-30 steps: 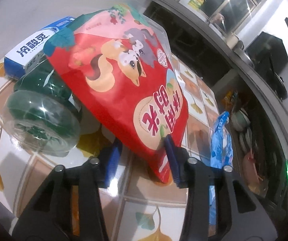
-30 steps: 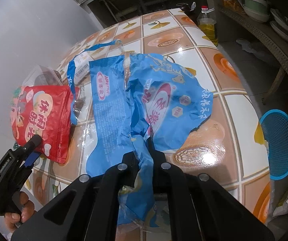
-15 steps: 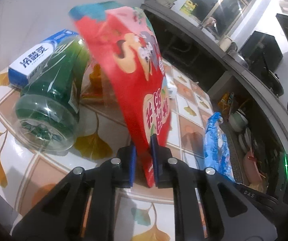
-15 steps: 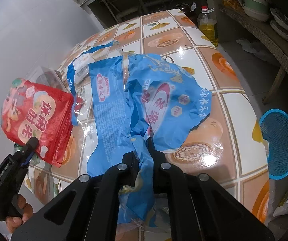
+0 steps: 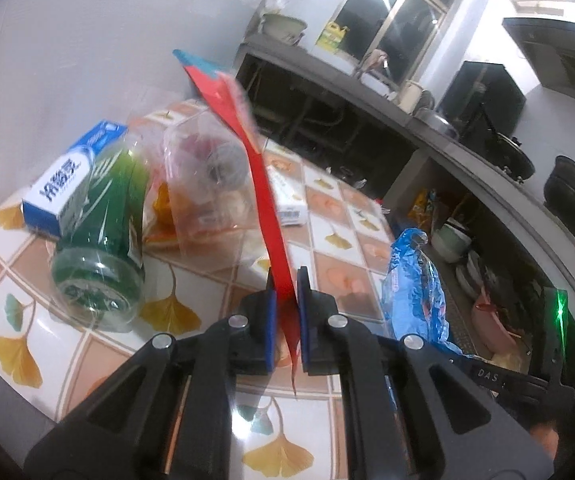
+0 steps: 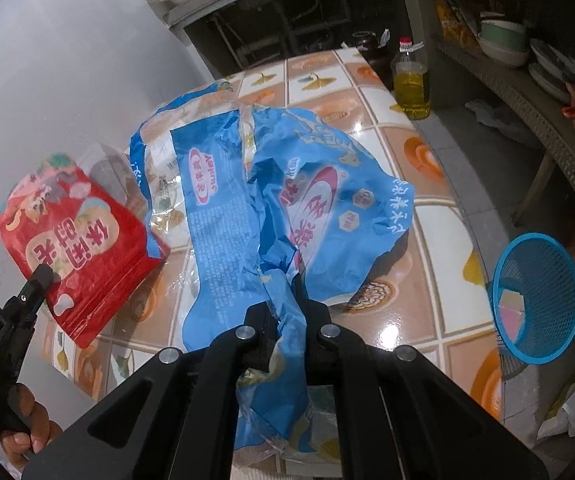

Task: Collect trash
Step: 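Carry the snack bag and wrapper over the blue wastebasket with both grippers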

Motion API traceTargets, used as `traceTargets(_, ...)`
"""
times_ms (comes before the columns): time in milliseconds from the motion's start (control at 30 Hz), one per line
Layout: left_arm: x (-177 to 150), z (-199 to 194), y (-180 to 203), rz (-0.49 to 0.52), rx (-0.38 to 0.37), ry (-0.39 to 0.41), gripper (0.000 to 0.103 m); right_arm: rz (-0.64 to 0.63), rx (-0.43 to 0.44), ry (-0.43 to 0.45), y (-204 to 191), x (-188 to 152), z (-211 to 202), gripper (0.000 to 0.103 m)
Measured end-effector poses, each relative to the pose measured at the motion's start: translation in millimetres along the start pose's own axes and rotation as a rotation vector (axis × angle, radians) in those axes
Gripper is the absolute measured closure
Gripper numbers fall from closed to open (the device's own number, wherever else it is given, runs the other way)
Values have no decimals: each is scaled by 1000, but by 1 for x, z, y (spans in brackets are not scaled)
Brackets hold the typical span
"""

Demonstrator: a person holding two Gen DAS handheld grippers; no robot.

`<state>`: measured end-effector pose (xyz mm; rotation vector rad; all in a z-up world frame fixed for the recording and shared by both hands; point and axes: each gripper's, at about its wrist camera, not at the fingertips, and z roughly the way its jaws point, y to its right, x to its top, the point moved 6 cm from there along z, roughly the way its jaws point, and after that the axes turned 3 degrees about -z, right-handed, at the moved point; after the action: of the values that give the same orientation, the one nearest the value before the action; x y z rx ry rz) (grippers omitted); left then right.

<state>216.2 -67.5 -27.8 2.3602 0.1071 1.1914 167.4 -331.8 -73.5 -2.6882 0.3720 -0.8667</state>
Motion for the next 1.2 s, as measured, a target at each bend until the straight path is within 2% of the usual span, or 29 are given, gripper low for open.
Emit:
traceTargets(300, 2, -22, 30, 61, -67, 19, 96, 9, -13, 63, 8, -1, -35, 99)
traceTargets(633, -7, -35, 78, 166, -170, 6, 96, 73, -48, 122, 40, -15, -78, 99)
traceTargets(867, -19, -36, 126, 251, -302, -59, 96, 137, -82, 165, 72, -24, -105, 99)
traceTargets(1200, -49, -19, 210, 334, -496, -211, 96, 250, -152, 222, 132, -43, -143, 99)
